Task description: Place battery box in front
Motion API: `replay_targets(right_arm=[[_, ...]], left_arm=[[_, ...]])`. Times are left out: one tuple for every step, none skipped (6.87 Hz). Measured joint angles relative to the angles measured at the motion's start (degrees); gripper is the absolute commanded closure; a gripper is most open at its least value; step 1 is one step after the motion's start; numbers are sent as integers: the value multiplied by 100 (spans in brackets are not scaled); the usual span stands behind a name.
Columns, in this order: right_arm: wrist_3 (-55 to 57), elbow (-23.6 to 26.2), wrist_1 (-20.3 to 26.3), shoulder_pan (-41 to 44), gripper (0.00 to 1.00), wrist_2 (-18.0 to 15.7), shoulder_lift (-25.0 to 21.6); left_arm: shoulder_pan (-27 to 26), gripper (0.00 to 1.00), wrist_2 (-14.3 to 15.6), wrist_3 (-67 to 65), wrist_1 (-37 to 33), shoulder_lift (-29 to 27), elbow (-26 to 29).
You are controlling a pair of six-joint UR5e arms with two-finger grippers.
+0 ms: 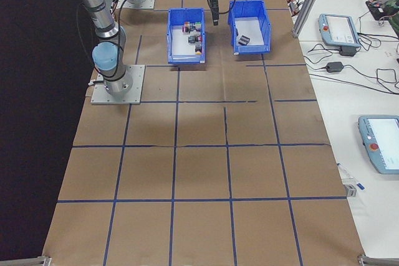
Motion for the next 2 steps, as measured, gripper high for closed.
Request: replay_targets(right_arm=[[36, -137, 174, -93, 0, 72, 121], [65, -183, 244, -132, 0, 112, 137]], left_arm=[[4, 1, 4, 0, 1, -3, 7], [5, 1, 20, -2, 0, -3, 10]])
